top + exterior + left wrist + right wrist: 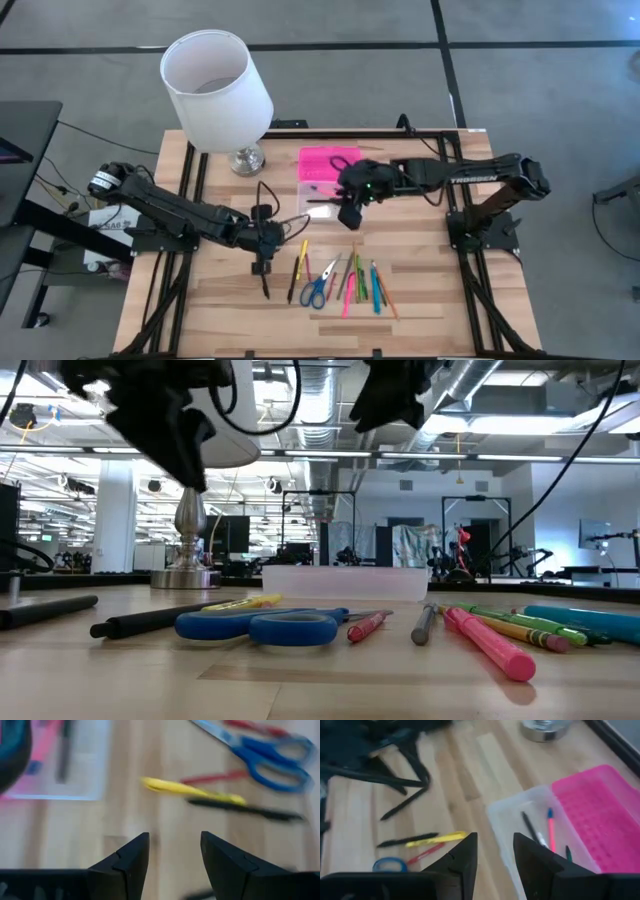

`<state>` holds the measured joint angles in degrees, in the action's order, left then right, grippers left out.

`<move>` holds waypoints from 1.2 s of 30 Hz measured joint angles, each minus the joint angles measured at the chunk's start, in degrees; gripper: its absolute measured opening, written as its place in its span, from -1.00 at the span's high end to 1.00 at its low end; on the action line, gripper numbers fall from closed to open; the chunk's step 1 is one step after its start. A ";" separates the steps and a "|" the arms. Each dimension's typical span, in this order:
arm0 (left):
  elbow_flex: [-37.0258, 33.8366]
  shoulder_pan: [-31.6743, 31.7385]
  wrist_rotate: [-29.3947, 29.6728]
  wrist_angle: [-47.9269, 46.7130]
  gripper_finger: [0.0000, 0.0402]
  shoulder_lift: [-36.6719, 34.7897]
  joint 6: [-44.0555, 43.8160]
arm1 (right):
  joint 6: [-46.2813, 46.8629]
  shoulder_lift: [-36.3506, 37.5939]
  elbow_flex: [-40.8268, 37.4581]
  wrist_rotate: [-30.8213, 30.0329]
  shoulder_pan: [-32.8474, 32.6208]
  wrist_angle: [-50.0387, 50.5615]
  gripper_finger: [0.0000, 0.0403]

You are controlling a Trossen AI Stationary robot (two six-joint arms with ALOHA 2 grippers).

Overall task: Pick & place school supplies into a supply box
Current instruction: Put the left black pen into the pink supply box

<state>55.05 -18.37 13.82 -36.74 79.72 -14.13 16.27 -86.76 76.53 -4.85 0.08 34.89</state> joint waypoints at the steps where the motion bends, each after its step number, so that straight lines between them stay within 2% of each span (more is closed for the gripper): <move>1: -0.02 0.00 -1.94 -0.25 0.14 0.00 1.67 | -0.47 0.00 0.00 -0.01 -0.60 0.39 0.41; 6: -0.02 -0.43 -11.14 -3.79 0.14 0.00 12.58 | -2.61 -0.02 0.00 -0.15 -3.40 3.02 0.41; 14: 0.02 -1.76 -20.56 -4.88 0.14 2.15 26.45 | -2.48 0.87 -0.01 -1.42 -8.97 4.23 0.41; 24: 0.02 -1.95 -21.11 -5.69 0.31 11.34 37.24 | 3.64 5.05 -0.04 -9.88 -15.44 9.02 0.41; 36: 0.03 -2.31 -20.85 -2.61 0.34 18.72 39.98 | 13.47 10.95 0.00 -21.60 -23.17 13.07 0.41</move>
<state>55.08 -20.68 -7.03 -39.35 98.44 25.85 29.74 -75.82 76.53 -26.46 -23.09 47.97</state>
